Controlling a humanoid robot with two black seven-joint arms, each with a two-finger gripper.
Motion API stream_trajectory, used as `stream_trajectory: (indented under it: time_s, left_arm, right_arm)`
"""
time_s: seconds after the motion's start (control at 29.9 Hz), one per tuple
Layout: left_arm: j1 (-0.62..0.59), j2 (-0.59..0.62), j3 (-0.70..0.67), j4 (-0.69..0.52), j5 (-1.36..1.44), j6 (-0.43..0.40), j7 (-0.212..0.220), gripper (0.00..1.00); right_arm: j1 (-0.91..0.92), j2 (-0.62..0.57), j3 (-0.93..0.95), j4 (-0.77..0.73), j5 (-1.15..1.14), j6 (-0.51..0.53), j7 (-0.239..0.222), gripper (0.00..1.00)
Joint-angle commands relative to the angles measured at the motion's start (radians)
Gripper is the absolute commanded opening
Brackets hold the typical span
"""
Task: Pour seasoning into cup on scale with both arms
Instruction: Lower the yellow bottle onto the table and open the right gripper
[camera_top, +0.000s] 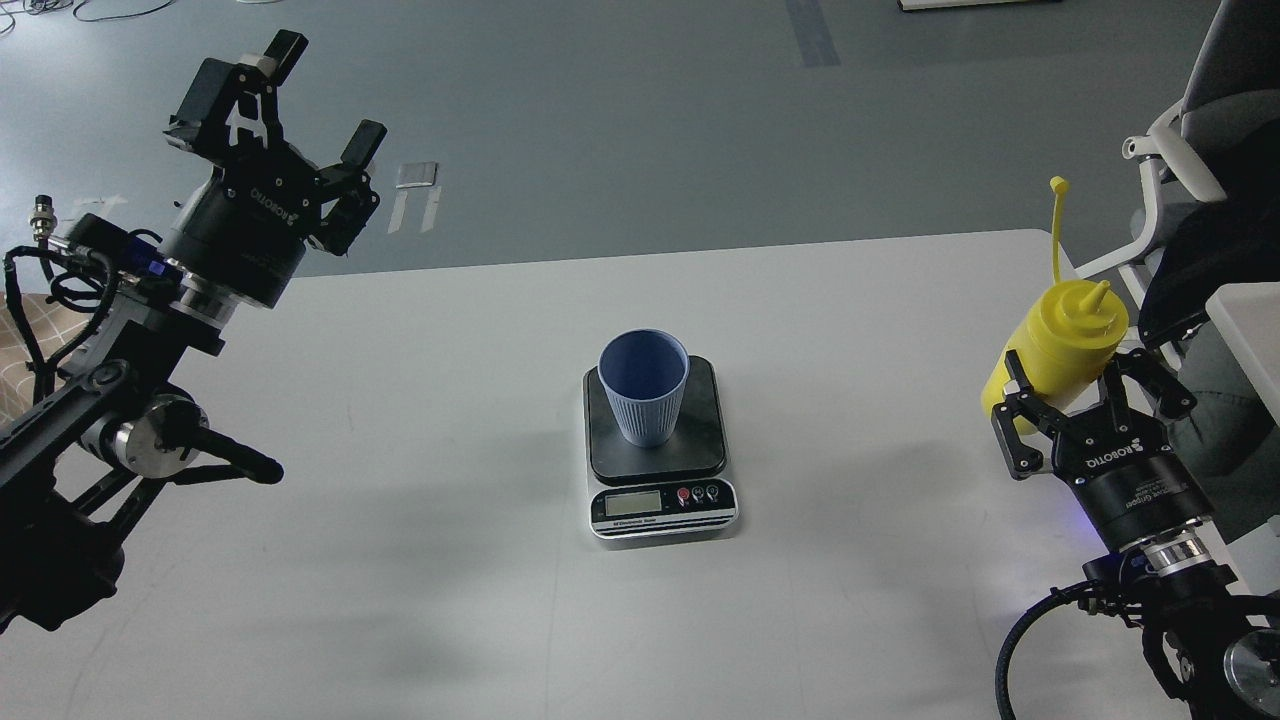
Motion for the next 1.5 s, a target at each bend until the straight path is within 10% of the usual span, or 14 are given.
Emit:
stream_trajectory:
  time_s: [0.0,1.0,1.17,1.24,1.47]
  left_arm:
    - [0.005,0.02,-0.004,-0.029,0.0,0.002,0.0,0.98]
    - [0.037,0.106,-0.044,-0.113,-0.011,-0.003,0.0,0.99]
    - [0.057,0.131,-0.064,-0.129,-0.011,-0.007,0.0,0.99]
    - [0.059,0.148,-0.067,-0.13,-0.011,-0.007,0.0,0.99]
    - [0.093,0.154,-0.09,-0.161,-0.012,-0.006,0.0,0.99]
  right_arm:
    - [-0.017,0.0,0.007,-0.026,0.004,0.0,0.007,0.0]
    - [-0.149,0.0,-0.002,-0.109,0.064,0.0,0.006,0.01]
    - [-0.183,0.0,0.0,-0.078,0.102,0.0,0.006,0.47]
    - [-0.195,0.0,0.0,-0.072,0.147,0.0,0.0,0.95]
    - [-0.261,0.0,0.001,-0.014,0.208,0.0,-0.003,0.99]
